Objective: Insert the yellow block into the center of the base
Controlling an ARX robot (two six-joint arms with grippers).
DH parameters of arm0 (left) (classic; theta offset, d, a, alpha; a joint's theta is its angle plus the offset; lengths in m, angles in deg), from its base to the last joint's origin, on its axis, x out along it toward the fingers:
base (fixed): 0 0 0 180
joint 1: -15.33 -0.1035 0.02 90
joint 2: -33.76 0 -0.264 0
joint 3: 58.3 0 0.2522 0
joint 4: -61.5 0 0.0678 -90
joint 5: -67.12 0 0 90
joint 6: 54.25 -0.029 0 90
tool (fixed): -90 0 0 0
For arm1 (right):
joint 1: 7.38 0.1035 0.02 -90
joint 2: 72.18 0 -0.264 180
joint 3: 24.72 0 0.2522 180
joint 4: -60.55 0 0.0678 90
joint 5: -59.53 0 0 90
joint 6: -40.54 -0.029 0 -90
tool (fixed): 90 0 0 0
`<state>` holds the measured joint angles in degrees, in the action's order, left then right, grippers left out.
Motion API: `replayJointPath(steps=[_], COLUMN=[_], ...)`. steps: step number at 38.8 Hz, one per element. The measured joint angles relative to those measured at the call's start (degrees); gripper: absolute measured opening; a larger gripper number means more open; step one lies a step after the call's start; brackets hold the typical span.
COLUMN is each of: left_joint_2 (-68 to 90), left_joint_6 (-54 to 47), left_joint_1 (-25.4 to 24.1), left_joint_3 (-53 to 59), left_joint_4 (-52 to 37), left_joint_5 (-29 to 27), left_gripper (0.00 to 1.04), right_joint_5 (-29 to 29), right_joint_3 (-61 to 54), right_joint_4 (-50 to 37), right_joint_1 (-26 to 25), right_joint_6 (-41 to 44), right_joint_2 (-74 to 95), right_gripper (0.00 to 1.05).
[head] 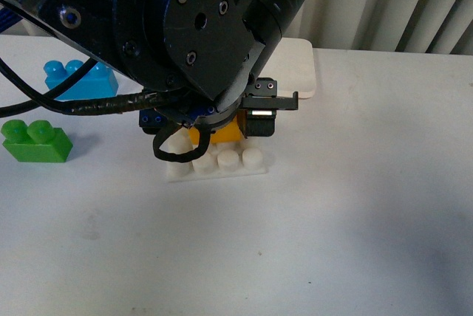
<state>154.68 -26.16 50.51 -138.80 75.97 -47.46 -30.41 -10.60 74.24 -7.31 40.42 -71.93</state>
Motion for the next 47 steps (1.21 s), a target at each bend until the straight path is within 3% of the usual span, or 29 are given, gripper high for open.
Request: replayJointPath(steps=[47], left_joint_2=[3.06], left_joint_6=[-3.13], left_joint_1=[1.09], left_joint_3=[0.7], left_joint_4=[-0.83], left_joint_5=[0.2], left_gripper=[0.65], right_joint_5=[0.0], right_joint_3=[0.0], right_joint_4=[0.0], right_joint_1=[0.0], right_joint_6=[0.0], right_joint_2=[0.0], right_gripper=[0.95])
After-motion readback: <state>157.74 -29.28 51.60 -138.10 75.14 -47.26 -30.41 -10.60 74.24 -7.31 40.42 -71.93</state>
